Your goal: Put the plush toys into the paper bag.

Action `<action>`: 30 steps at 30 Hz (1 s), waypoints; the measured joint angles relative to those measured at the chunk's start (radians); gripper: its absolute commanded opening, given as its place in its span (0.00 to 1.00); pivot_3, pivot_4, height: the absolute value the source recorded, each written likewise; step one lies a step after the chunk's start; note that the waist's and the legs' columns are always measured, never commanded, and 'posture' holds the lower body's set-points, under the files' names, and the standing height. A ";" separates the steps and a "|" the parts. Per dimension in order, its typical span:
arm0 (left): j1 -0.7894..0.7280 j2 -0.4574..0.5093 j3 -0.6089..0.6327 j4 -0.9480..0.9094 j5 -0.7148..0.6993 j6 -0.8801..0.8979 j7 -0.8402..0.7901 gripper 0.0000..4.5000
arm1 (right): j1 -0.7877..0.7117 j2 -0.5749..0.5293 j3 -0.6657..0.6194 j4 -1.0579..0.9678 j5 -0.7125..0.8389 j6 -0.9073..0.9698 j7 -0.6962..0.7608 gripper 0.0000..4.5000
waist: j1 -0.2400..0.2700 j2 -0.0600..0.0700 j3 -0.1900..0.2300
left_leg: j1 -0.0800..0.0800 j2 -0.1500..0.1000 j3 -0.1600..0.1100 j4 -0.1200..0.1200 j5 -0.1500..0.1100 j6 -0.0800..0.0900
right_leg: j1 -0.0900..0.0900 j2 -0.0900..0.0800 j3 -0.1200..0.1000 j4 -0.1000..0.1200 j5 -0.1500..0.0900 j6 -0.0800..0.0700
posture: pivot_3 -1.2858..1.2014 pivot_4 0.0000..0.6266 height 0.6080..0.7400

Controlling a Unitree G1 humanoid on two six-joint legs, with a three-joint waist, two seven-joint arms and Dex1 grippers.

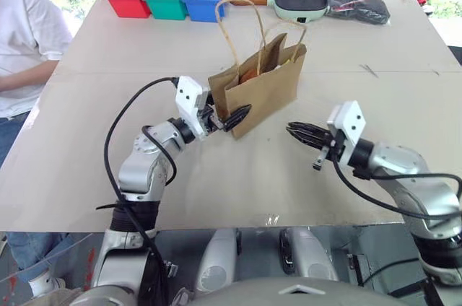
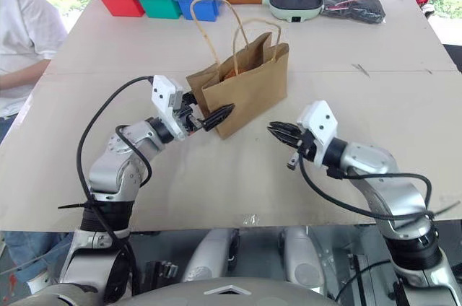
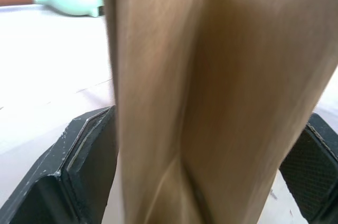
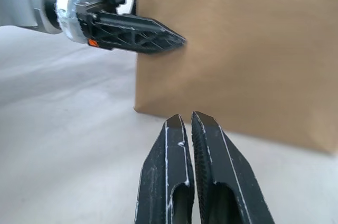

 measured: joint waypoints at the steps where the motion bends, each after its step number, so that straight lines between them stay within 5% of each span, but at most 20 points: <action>1: -0.011 0.000 0.000 0.008 -0.003 -0.007 -0.010 1.00 | 0.014 -0.001 -0.017 -0.012 0.003 0.000 -0.004 0.01 | 0.000 0.000 0.000 | 0.000 0.000 0.000 0.000 0.000 0.000 | 0.000 0.000 0.000 0.000 0.000 0.000 | 0.52 0.24 1.00; 2: -0.020 0.000 0.000 0.020 -0.003 -0.012 -0.020 1.00 | 0.025 -0.003 -0.030 -0.022 0.006 -0.001 -0.010 0.01 | 0.001 0.000 0.000 | 0.000 0.000 0.000 0.000 0.000 0.000 | 0.000 0.000 0.000 0.000 0.000 0.000 | 0.52 0.24 1.00; 7: -0.060 0.000 0.001 0.092 -0.014 -0.036 -0.083 0.58 | 0.092 -0.002 -0.057 -0.068 -0.014 -0.024 -0.045 0.36 | -0.001 0.000 0.000 | 0.000 0.000 0.000 0.000 0.000 0.000 | 0.000 0.000 0.000 0.000 0.000 0.000 | 0.52 0.24 1.00; 8: -0.060 0.000 0.000 0.095 -0.017 -0.037 -0.090 0.49 | 0.096 0.002 -0.057 -0.089 -0.013 -0.024 -0.054 0.36 | -0.002 0.000 0.000 | 0.000 0.000 0.000 0.000 0.000 0.000 | 0.000 0.000 0.000 0.000 0.000 0.000 | 0.52 0.24 1.00; 12: -0.060 0.000 0.000 0.096 -0.013 -0.055 -0.096 0.49 | 0.109 -0.001 -0.056 -0.181 0.028 -0.025 -0.048 0.36 | 0.001 0.000 0.000 | 0.000 0.000 0.000 0.000 0.000 0.000 | 0.000 0.000 0.000 0.000 0.000 0.000 | 0.52 0.24 1.00; 18: -0.064 0.002 0.001 0.096 -0.049 -0.044 -0.128 0.01 | 0.112 -0.020 -0.055 -0.173 0.030 -0.037 -0.031 0.36 | 0.002 0.000 0.000 | 0.000 0.000 0.000 0.001 0.000 0.000 | 0.000 0.000 0.000 0.000 0.000 0.000 | 0.52 0.24 1.00; 25: -0.127 0.056 -0.003 0.169 -0.055 -0.127 -0.298 0.01 | 0.133 -0.054 -0.056 -0.174 -0.010 -0.105 -0.005 0.36 | 0.001 0.000 0.000 | 0.000 0.000 0.000 0.001 0.000 0.000 | 0.000 0.001 0.000 0.000 0.000 0.000 | 0.52 0.24 1.00; 30: -0.312 0.120 -0.033 0.539 0.006 -0.396 -0.640 0.01 | 0.187 -0.095 -0.095 -0.184 -0.026 -0.124 0.010 0.36 | 0.003 0.000 0.000 | 0.000 -0.001 0.001 0.001 0.000 0.000 | 0.000 0.001 0.000 -0.001 0.000 0.000 | 0.52 0.24 1.00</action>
